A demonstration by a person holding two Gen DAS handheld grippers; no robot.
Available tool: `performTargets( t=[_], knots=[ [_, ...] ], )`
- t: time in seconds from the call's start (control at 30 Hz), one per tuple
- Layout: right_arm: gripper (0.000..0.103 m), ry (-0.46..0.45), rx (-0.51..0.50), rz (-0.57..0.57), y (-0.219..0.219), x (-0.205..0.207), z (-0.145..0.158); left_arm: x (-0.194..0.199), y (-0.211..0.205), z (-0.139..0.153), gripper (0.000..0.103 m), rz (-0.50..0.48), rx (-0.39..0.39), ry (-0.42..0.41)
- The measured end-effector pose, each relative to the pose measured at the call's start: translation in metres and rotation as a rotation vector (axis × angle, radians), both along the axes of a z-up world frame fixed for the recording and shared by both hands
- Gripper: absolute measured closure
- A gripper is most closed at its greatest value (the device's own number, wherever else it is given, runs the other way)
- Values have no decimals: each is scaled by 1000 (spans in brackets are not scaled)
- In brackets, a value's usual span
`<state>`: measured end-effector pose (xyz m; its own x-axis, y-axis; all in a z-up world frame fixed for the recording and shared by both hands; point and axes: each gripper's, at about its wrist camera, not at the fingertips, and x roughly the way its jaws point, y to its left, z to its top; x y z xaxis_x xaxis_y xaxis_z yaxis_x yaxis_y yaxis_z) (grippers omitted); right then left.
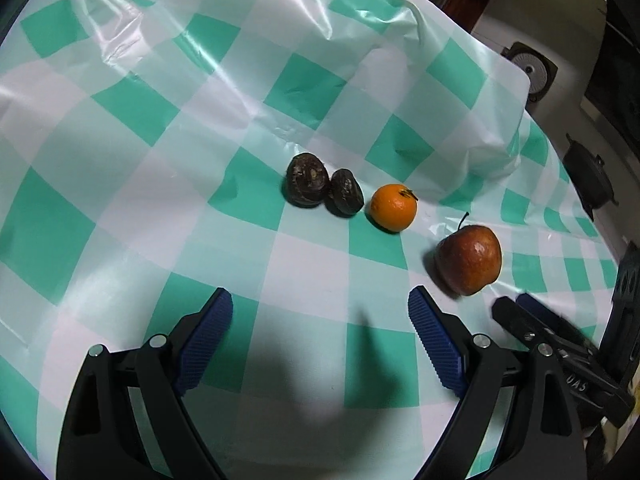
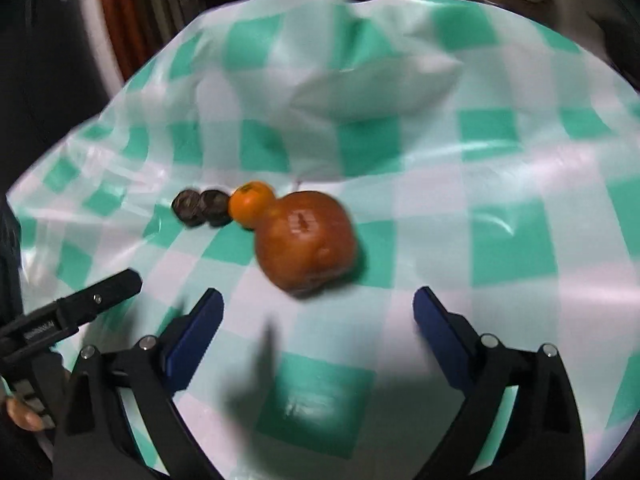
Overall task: Organize fruits
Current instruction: 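Grasp a dark passion fruit with the left tool while the right tool grasps the red apple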
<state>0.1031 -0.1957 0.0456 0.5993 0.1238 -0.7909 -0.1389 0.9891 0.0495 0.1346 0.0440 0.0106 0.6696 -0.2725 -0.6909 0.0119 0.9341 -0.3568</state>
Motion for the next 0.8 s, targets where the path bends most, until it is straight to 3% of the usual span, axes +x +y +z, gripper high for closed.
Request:
performTargets(
  t=[0.07, 0.17, 0.37, 0.43, 0.53, 0.73, 0.8],
  knots=[
    [7, 31, -97, 28, 15, 17, -10, 7, -5, 0, 16, -29, 21, 11],
    [7, 86, -118, 40, 24, 42, -21, 30, -10, -3, 16, -78, 87, 56],
    [17, 124, -84, 32, 20, 55, -29, 73, -24, -1, 16, -211, 426, 44],
    [17, 118, -49, 29, 14, 54, -28, 87, -23, -4, 16, -282, 478, 53],
    [17, 130, -18, 22, 7, 54, -28, 101, -21, -9, 26, -359, 532, 61],
    [17, 133, 13, 30, 5, 52, -28, 115, -30, -6, 41, -473, 579, 29],
    [17, 127, 14, 33, 5, 49, -26, 115, -32, -5, 51, -500, 571, 18]
  ],
)
